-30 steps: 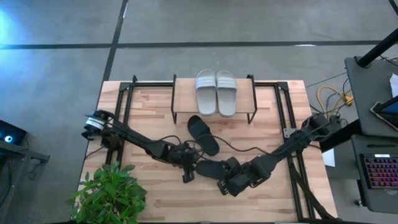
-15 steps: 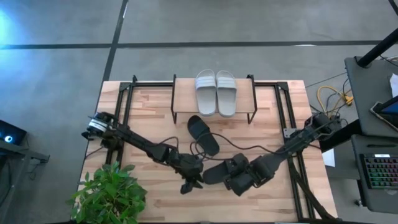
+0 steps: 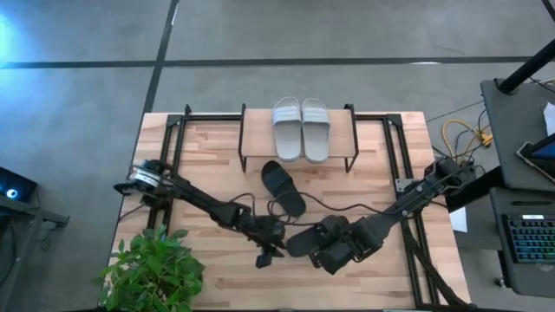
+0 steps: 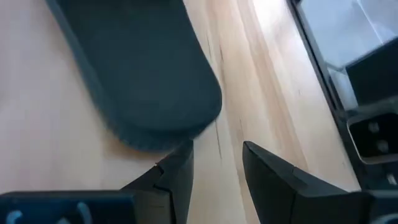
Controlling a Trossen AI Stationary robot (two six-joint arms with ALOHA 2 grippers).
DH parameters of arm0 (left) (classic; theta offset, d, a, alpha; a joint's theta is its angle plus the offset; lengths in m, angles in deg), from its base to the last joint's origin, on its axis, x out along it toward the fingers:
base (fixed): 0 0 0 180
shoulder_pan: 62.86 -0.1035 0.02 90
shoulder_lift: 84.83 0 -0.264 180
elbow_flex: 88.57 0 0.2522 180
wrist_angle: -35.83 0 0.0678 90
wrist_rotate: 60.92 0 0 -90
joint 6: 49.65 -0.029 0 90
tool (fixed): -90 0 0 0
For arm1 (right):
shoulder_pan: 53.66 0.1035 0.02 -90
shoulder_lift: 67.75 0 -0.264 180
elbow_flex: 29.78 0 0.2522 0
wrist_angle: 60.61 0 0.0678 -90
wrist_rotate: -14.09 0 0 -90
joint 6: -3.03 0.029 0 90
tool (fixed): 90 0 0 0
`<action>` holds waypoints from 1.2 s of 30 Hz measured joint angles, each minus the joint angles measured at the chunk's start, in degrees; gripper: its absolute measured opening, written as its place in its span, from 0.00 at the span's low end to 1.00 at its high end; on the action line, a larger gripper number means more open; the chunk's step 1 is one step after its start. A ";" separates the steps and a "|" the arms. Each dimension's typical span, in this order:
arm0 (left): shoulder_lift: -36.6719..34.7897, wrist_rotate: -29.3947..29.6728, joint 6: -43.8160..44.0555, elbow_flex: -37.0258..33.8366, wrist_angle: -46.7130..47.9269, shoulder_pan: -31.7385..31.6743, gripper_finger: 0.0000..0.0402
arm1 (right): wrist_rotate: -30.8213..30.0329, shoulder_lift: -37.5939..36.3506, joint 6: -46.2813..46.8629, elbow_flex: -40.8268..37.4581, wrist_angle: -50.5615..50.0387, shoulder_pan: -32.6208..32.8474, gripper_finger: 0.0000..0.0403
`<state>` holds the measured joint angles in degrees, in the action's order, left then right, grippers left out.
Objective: Pick and place slides into the shelf
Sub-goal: Put the bottom black slide under the shelf
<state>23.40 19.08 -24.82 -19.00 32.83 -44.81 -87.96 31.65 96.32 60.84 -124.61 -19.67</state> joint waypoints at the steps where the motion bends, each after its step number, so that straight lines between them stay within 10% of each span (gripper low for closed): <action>1: 0.59 0.05 0.08 0.42 -1.25 -0.10 0.31 | 0.02 0.00 0.63 -0.26 -0.11 0.00 0.24; 14: 3.39 -6.24 0.19 6.73 -1.42 -0.30 0.31 | -3.20 0.02 -5.37 -1.20 -6.45 0.27 0.24; 25: -6.61 3.46 -3.40 5.91 32.40 5.51 0.31 | -5.54 2.83 -33.23 4.84 -7.67 0.63 0.24; 36: -9.82 13.50 16.81 1.63 40.61 12.35 0.31 | 4.90 7.30 -15.14 14.64 -11.60 -2.87 0.24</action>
<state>13.58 32.59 -8.01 -17.37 73.44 -32.46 -83.06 38.94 81.18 75.49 -136.21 -22.54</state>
